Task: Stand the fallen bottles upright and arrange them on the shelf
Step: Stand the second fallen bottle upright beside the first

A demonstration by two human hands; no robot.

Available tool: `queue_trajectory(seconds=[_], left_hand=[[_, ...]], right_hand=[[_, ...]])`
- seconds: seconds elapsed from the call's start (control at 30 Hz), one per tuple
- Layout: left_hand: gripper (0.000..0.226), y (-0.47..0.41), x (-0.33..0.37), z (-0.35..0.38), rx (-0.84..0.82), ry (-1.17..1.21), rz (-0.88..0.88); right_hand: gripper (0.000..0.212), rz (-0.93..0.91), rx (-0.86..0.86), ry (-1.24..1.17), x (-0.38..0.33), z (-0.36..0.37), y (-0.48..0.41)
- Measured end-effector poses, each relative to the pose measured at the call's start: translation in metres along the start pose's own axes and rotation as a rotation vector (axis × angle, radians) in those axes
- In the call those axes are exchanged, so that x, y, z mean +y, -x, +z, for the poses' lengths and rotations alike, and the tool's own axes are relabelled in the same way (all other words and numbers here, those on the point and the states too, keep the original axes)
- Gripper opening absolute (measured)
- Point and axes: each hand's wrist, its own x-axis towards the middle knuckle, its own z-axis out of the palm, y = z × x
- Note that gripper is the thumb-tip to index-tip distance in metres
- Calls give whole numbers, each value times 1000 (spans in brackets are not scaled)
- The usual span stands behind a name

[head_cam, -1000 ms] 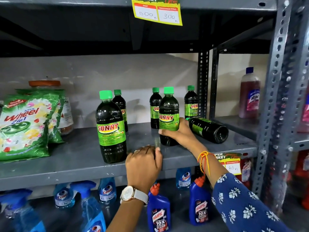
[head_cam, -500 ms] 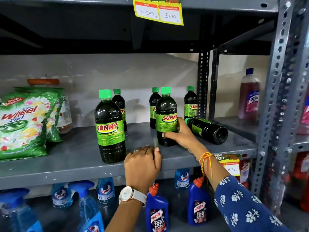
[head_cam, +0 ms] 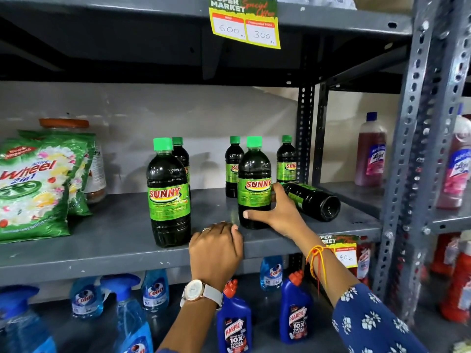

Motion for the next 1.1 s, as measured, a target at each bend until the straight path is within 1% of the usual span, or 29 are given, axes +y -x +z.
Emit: queue_trajectory(seconds=[0.3, 0.47, 0.6, 0.67, 0.73, 0.77, 0.83, 0.9, 0.93, 1.0, 1.03, 1.1], left_hand=[[35, 0, -1, -3, 0, 19, -10], [38, 0, -3, -2, -64, 19, -15], [38, 0, 0, -6, -108, 33, -20], [39, 0, -1, -11, -65, 84, -21], [42, 2, 4, -16, 66, 198, -28], [44, 3, 11, -20, 121, 249, -15], [43, 6, 34, -29, 197, 307, 43], [41, 7, 68, -29, 151, 328, 137], [41, 7, 85, -23, 95, 327, 193], [42, 4, 109, -6, -3, 279, 270], [42, 1, 117, 4, -36, 246, 270], [39, -3, 127, 19, -75, 196, 220]], right_hand=[[66, -24, 46, 20, -11, -5, 33], [66, -21, 48, 28, -17, -4, 38], [67, -18, 16, 38, -19, -5, 40], [70, 9, -45, 38, -21, -11, 40], [71, 65, -55, 27, -23, -28, 34], [70, 69, -2, 15, -24, -41, 28], [63, 25, 172, 1, -26, -72, 10], [51, -12, 262, 93, -28, -104, -10], [46, -8, 264, 173, -27, -116, -20], [38, 21, 191, 366, -23, -129, -37], [40, 45, 128, 497, -20, -130, -42], [60, 81, -9, 777, -11, -124, -47]])
